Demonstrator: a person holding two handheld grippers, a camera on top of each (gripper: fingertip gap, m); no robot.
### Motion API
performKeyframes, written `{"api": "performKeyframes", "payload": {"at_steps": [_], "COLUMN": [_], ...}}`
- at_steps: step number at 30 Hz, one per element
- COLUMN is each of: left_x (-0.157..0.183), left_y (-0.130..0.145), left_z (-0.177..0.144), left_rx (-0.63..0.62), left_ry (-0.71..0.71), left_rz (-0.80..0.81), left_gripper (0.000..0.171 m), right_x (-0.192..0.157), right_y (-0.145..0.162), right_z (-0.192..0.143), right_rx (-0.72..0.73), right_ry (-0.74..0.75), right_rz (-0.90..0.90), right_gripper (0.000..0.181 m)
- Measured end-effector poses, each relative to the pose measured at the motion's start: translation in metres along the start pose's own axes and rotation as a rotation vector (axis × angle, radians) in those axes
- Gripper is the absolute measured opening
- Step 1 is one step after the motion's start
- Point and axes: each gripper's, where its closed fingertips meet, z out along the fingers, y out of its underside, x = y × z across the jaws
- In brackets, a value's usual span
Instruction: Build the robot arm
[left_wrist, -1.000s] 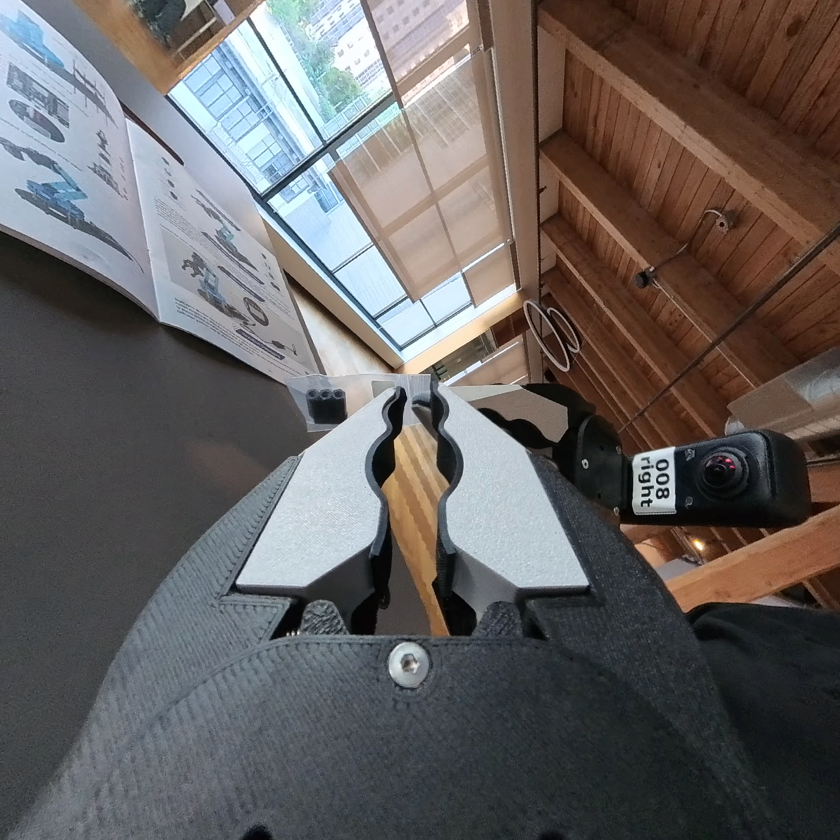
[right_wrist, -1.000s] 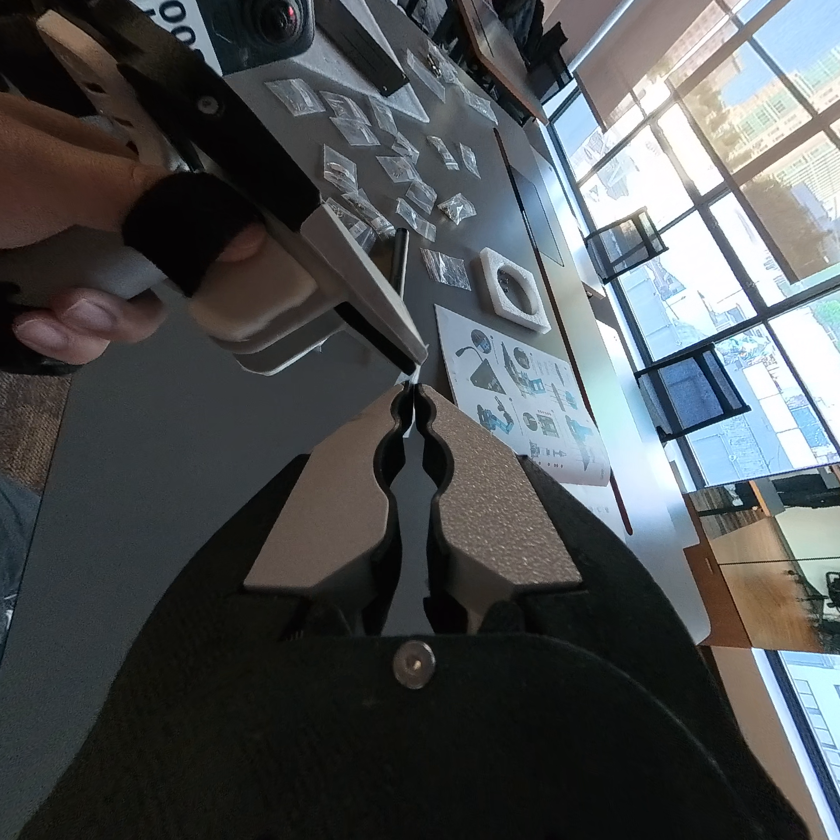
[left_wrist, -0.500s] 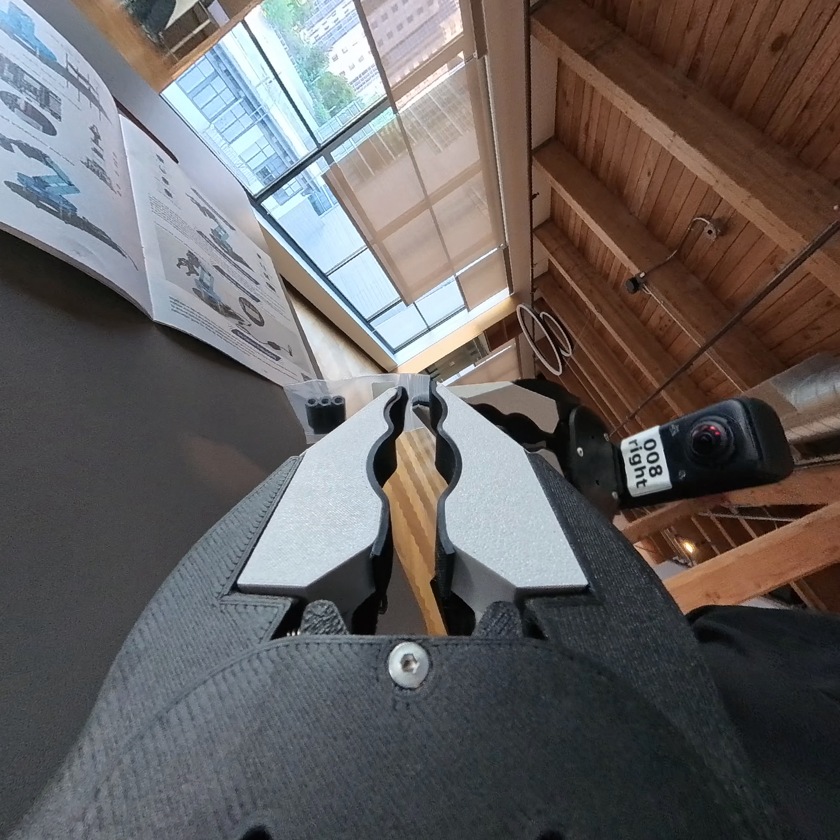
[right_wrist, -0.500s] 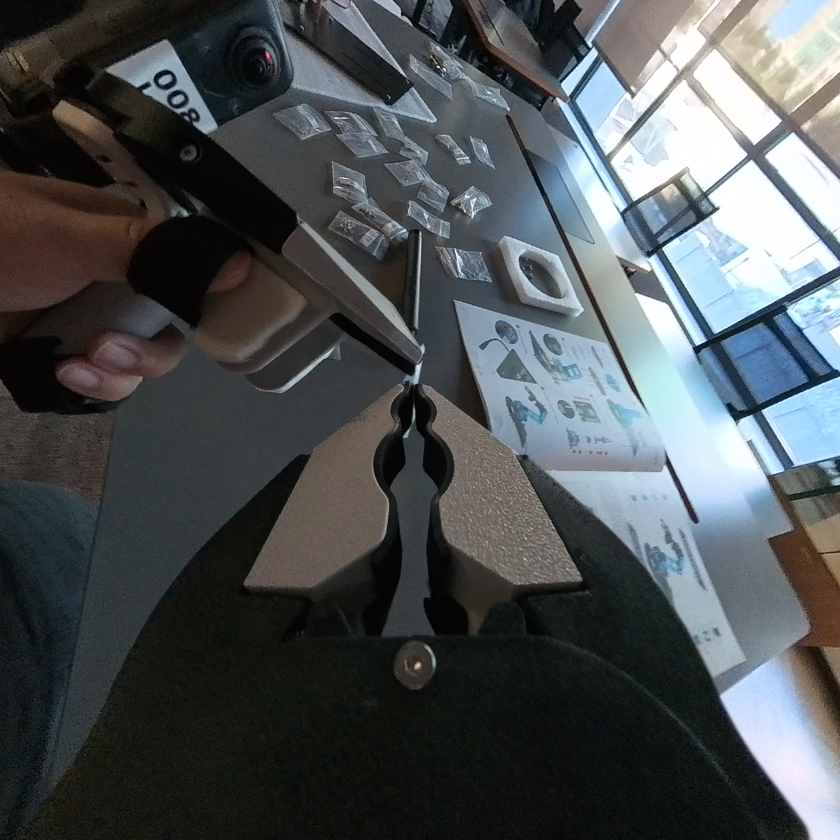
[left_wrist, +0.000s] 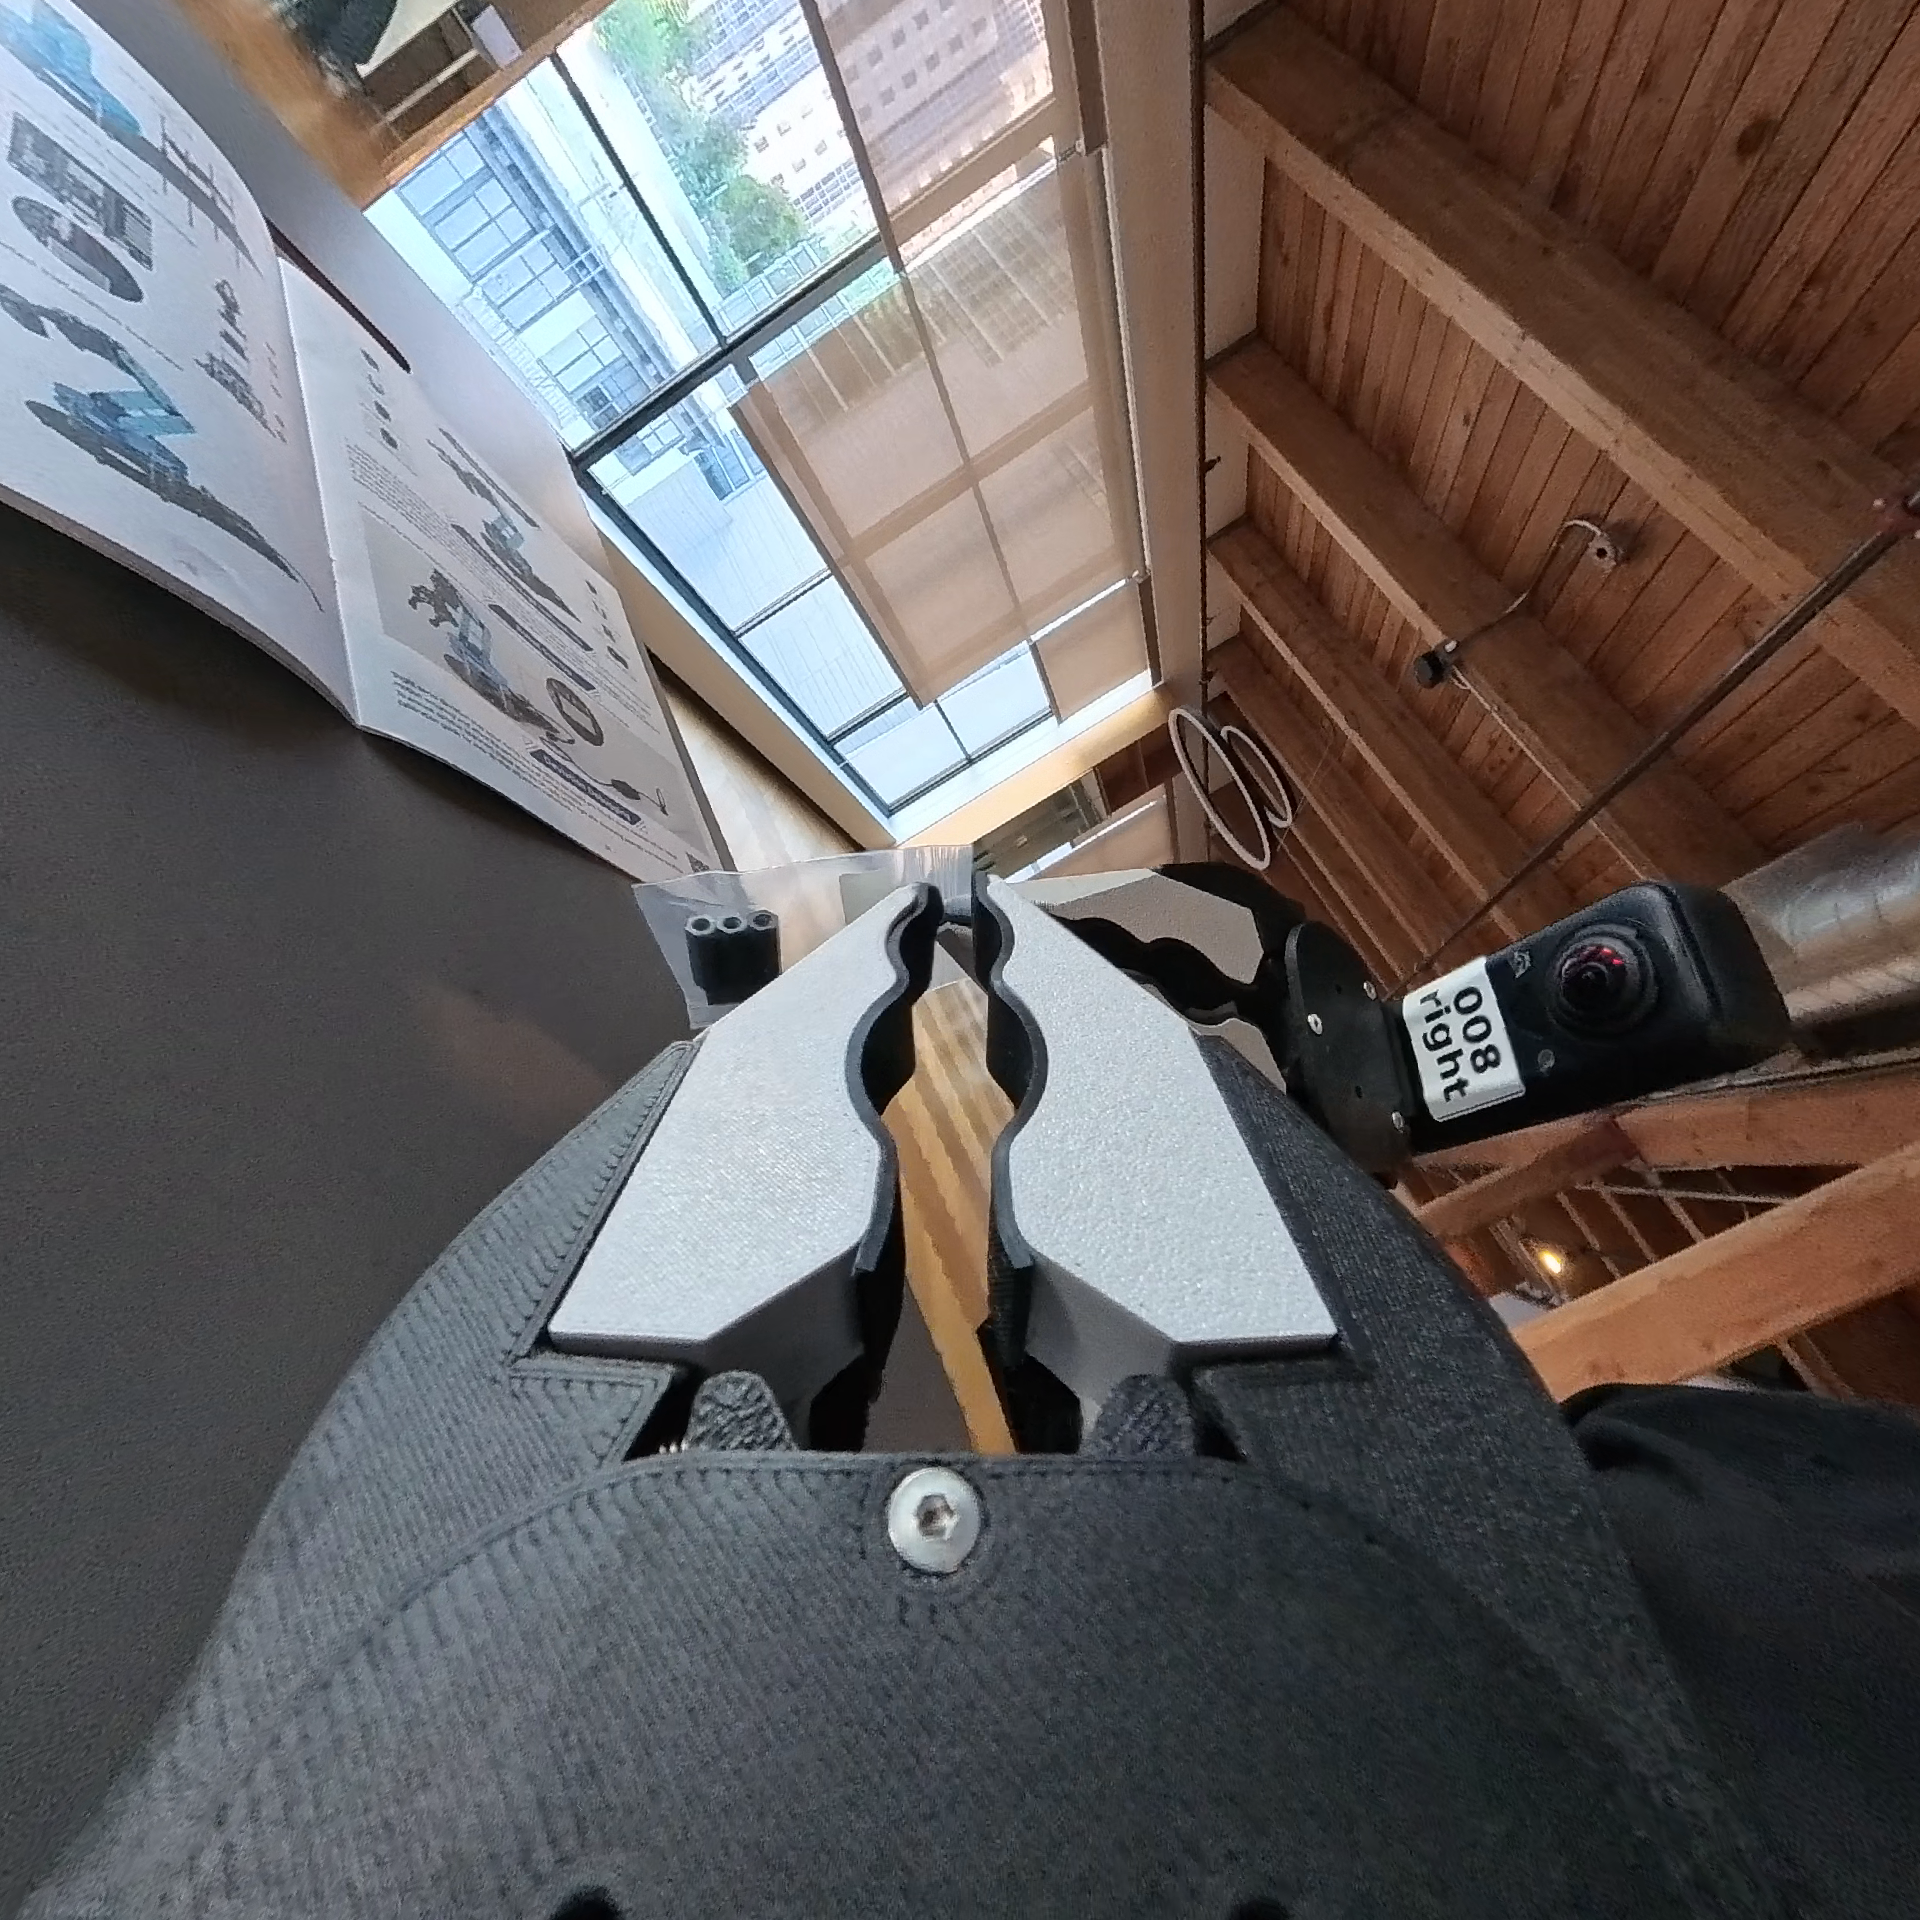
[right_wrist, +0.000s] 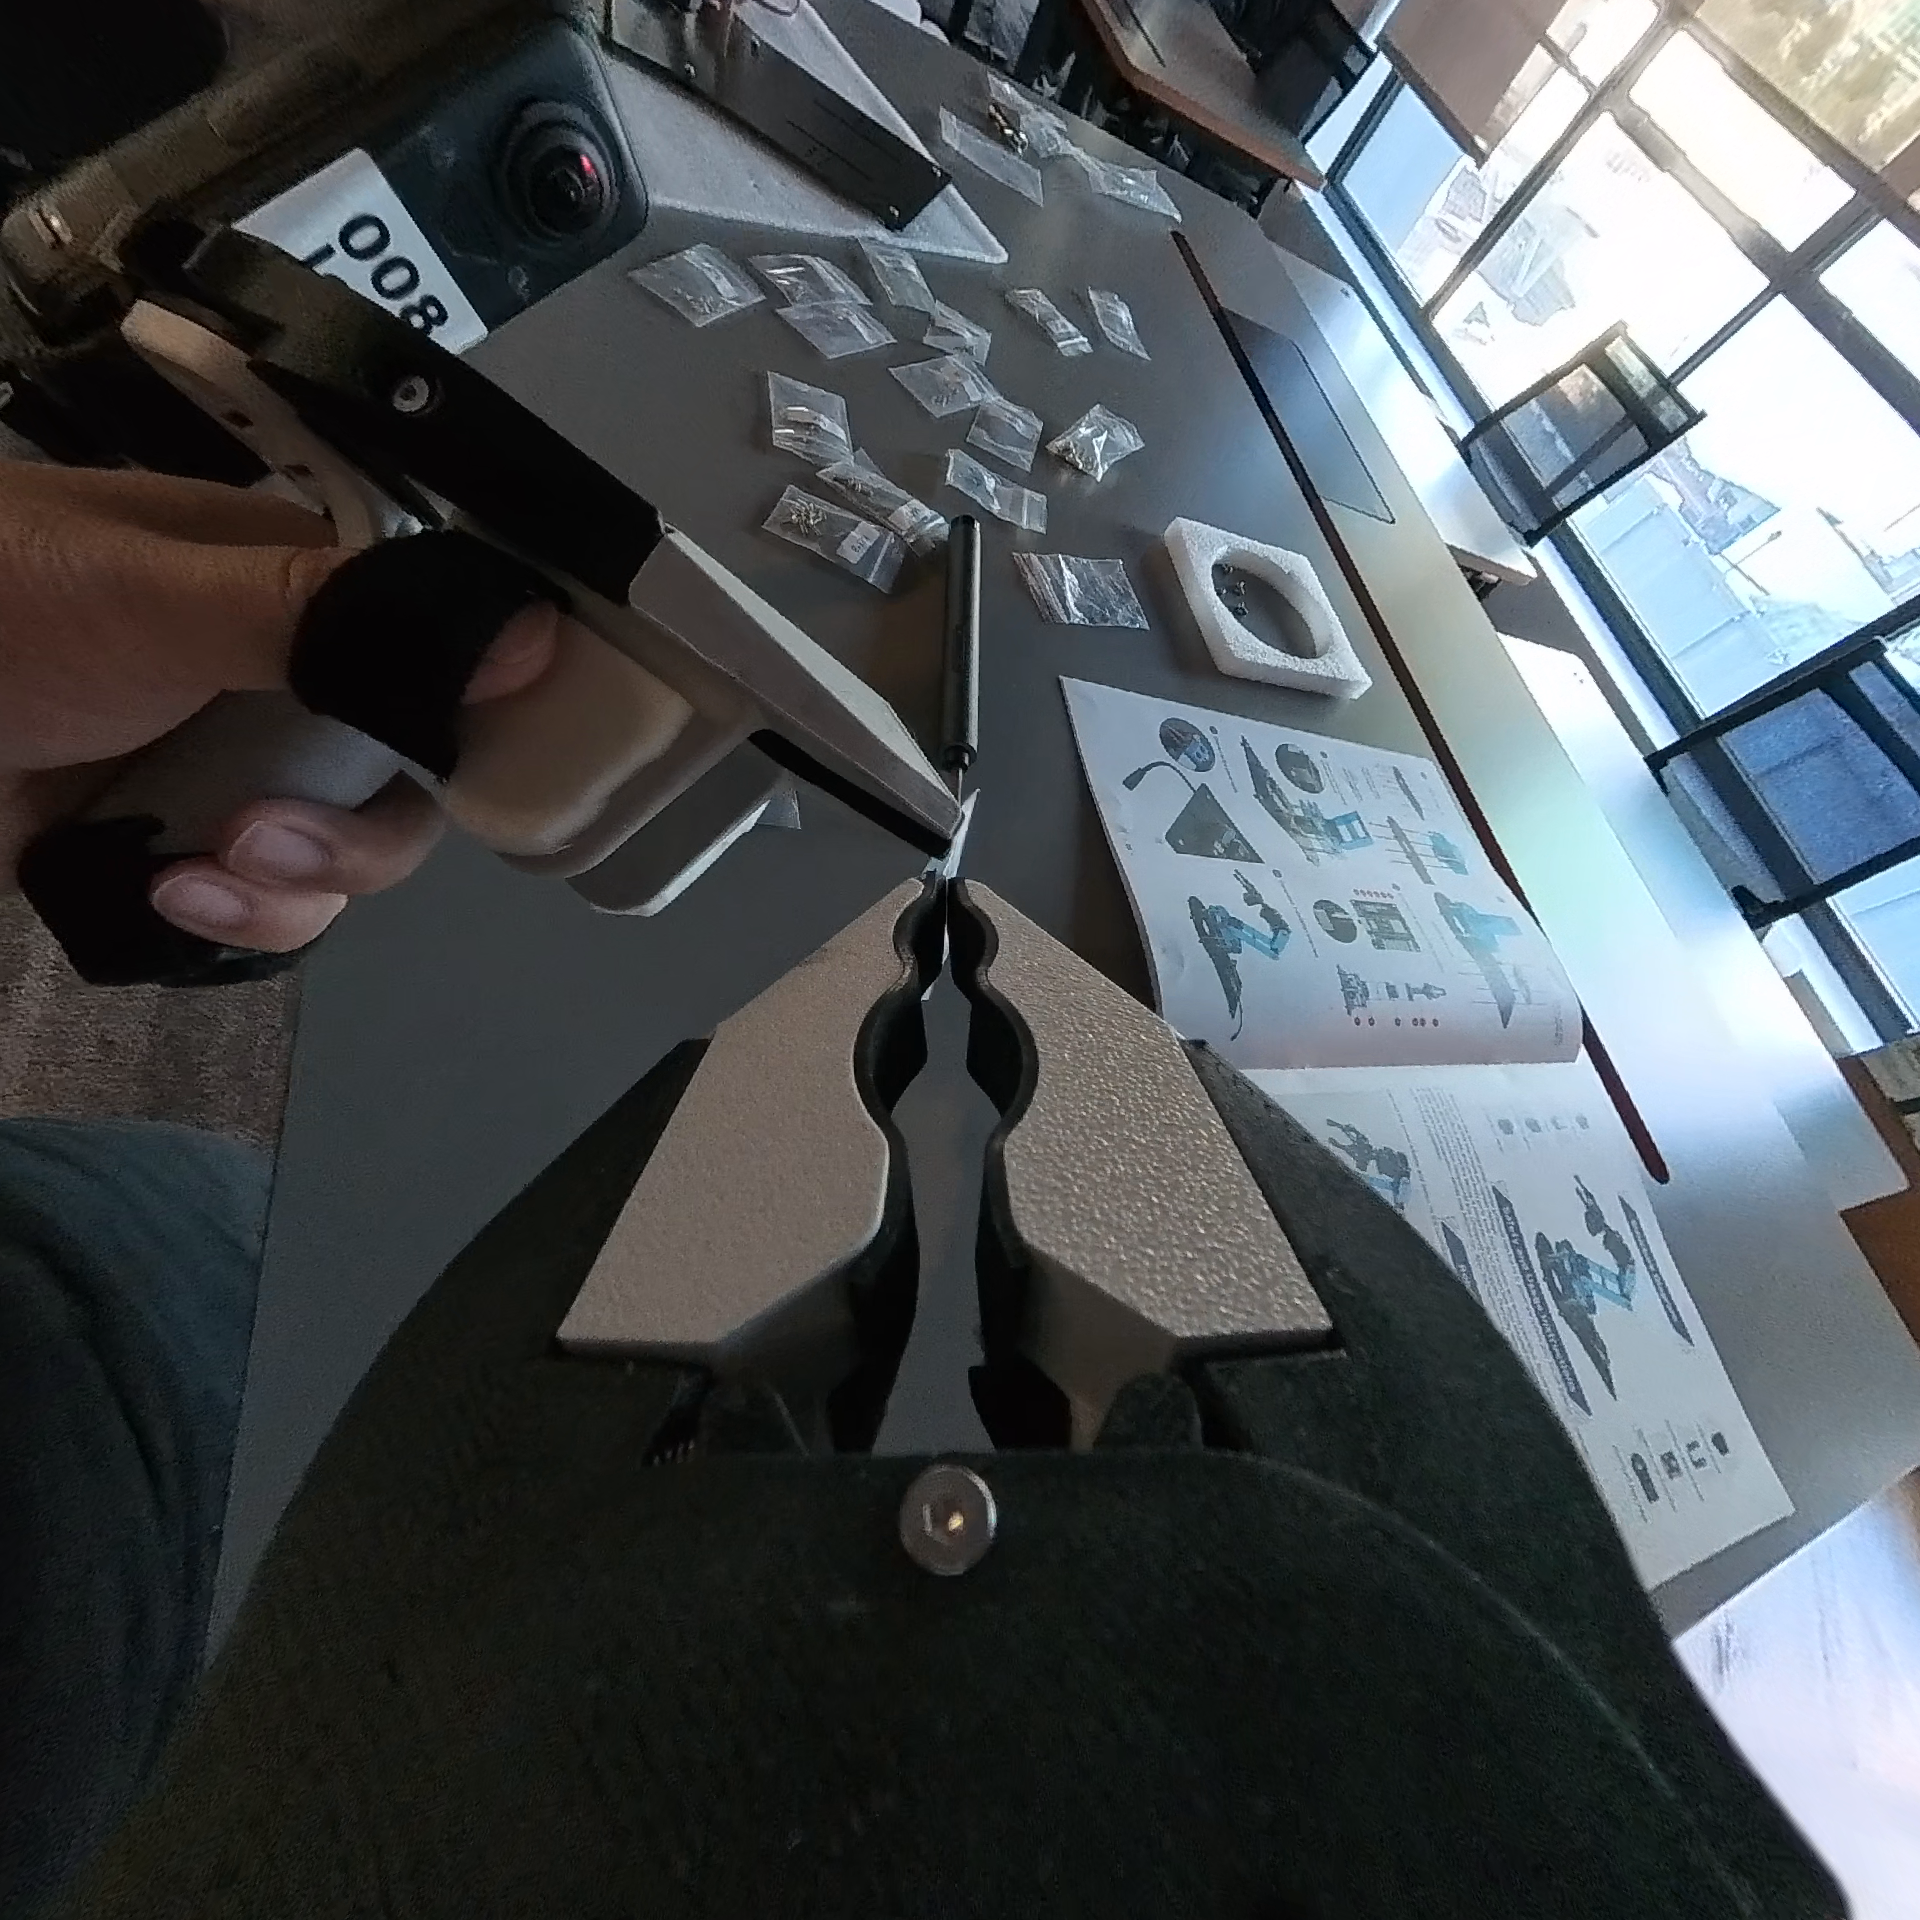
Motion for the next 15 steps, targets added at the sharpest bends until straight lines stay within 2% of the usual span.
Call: {"api": "performKeyframes", "payload": {"at_steps": [15], "left_x": [-0.0014], "left_y": [-0.0009], "left_z": [-0.0004], "left_rx": [-0.003], "left_ry": [-0.002], "left_rz": [-0.005], "left_gripper": [0.002], "right_x": [0.0010], "right_y": [-0.0007], "right_z": [0.0005], "right_rx": [-0.003], "right_ry": [0.008], "right_rz": [0.000], "right_gripper": [0.000]}}
